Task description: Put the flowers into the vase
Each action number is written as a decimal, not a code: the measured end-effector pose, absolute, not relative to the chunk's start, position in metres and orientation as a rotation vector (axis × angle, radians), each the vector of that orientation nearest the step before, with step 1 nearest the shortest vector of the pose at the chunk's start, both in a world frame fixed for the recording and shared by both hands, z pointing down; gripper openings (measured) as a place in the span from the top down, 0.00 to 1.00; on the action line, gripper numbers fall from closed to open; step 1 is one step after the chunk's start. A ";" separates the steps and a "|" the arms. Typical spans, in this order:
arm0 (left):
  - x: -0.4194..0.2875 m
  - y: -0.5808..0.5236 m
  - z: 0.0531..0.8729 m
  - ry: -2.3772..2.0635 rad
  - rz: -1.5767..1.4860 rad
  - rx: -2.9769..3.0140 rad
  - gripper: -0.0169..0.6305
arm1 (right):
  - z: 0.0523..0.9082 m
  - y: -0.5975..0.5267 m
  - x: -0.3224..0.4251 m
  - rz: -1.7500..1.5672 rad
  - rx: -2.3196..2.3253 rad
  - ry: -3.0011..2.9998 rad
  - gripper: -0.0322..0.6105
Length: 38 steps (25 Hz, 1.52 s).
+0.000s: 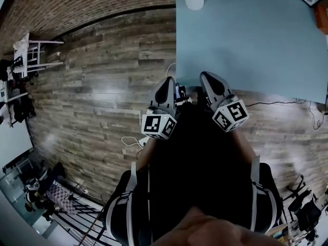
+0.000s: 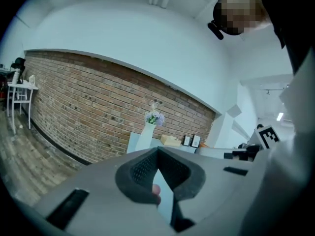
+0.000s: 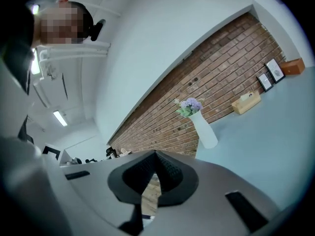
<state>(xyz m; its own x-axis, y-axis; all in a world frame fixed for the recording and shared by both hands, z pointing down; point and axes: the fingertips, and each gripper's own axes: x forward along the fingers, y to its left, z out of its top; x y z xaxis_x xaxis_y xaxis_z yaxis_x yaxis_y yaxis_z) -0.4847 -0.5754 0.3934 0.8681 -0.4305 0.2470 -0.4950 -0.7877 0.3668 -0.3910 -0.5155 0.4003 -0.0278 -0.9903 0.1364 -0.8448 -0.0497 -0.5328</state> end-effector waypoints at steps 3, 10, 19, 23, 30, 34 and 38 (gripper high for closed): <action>-0.503 -0.536 0.408 -0.591 0.172 2.542 0.90 | 0.397 -0.478 -0.425 -0.692 -2.031 1.944 0.92; -0.540 -0.468 0.423 -0.372 0.241 2.542 0.90 | 0.411 -0.407 -0.492 -0.722 -2.114 1.910 0.92; -0.559 -0.421 0.396 -0.593 0.167 2.516 0.90 | 0.368 -0.333 -0.488 -0.587 -2.046 1.931 0.92; -0.554 -0.373 0.386 -0.685 0.147 2.492 0.90 | 0.362 -0.284 -0.479 -0.597 -1.990 1.958 0.92; -0.592 -0.329 0.377 -0.689 0.103 2.528 0.90 | 0.365 -0.240 -0.515 -0.556 -1.964 1.988 0.92; -0.597 -0.328 0.375 -0.690 0.090 2.518 0.90 | 0.366 -0.232 -0.517 -0.555 -1.996 1.967 0.92; -0.603 -0.334 0.378 -0.724 0.081 2.491 0.90 | 0.367 -0.231 -0.521 -0.560 -2.004 1.969 0.92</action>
<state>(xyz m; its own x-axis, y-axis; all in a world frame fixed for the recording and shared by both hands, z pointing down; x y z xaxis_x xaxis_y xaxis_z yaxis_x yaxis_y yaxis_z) -0.6035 -0.3341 0.3782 0.8540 -0.4802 0.2000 -0.5125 -0.7104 0.4824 -0.5212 -0.2314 0.3667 -0.0019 -0.9967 0.0808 -0.8901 -0.0351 -0.4544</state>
